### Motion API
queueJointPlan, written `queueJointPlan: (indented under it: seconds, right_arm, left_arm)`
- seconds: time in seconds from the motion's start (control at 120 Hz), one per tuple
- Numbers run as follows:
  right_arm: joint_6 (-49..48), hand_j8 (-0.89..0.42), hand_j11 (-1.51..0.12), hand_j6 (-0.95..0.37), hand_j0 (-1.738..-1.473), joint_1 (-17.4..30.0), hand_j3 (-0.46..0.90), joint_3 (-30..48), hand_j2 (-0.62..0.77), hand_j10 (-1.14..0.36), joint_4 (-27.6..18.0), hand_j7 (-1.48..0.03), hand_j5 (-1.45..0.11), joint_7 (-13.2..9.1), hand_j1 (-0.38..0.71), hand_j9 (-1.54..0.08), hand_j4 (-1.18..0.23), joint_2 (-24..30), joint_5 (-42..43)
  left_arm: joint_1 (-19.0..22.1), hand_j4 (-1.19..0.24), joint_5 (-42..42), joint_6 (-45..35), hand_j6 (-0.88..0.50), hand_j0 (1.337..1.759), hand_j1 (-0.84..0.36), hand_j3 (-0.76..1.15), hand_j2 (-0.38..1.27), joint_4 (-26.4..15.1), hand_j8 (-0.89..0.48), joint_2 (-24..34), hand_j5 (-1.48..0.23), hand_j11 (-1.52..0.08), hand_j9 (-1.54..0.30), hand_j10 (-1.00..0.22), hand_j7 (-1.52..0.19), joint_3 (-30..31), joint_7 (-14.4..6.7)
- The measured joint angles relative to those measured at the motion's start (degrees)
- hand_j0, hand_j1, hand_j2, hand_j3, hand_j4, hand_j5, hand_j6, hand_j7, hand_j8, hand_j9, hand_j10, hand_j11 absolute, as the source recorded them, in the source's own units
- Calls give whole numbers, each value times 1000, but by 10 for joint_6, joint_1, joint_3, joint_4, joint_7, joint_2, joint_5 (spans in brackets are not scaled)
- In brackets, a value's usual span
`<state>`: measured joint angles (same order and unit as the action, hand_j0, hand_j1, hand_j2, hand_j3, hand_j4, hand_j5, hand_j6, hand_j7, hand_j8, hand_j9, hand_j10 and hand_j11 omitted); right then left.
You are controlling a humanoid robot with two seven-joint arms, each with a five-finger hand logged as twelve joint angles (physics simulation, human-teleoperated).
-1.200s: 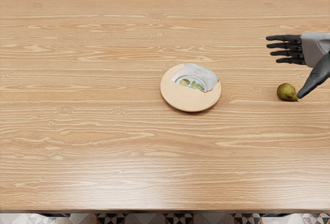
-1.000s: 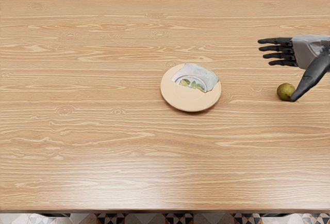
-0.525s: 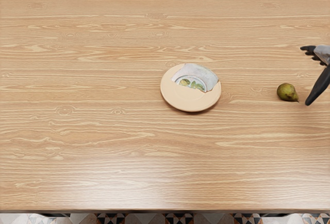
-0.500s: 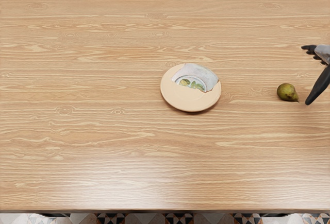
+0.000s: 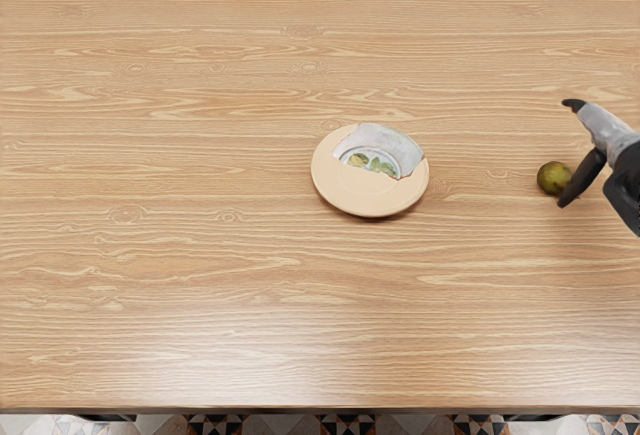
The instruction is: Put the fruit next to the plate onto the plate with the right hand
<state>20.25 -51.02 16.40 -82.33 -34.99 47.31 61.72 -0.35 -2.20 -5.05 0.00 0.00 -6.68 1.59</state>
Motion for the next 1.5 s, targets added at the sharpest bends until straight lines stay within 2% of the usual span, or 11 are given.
queueJointPlan:
  seconds: [0.217, 0.408, 0.817, 1.258, 1.5]
  right_arm:
    - [30, -279, -354, -280, -1658, 13, 0, 1, -50, -277, 19, -354, -355, 0, -26, -354, -278, -19, -1]
    - [32, -354, -453, -355, -1658, 18, 0, 0, -65, -353, 43, -453, -454, 0, 66, -453, -353, -47, 1]
    - [31, -389, -501, -390, -1658, 21, 0, -1, -72, -388, 51, -500, -501, 0, 110, -501, -388, -56, 3]
    - [40, -332, -426, -333, -1658, 28, 0, 0, -61, -331, 74, -426, -427, 0, 41, -427, -331, -69, 4]
    - [48, -355, -506, -396, -1658, 37, 0, 1, -72, -394, 78, -506, -502, 0, 114, -507, -397, -82, 3]
  left_arm:
    - [0, 0, 0, 0, 0, 1658, 349, 0, 0, 0, 0, 0, 0, 0, 0, 0, 0, 0, 0]
    - [0, 0, 0, 0, 0, 1658, 349, 0, 0, 0, 0, 0, 0, 0, 0, 0, 0, 0, 0]
    - [0, 0, 0, 0, 0, 1658, 349, 0, 0, 0, 0, 0, 0, 0, 0, 0, 0, 0, 0]
    - [0, 0, 0, 0, 0, 1658, 349, 0, 0, 0, 0, 0, 0, 0, 0, 0, 0, 0, 0]
    - [0, 0, 0, 0, 0, 1658, 349, 0, 0, 0, 0, 0, 0, 0, 0, 0, 0, 0, 0]
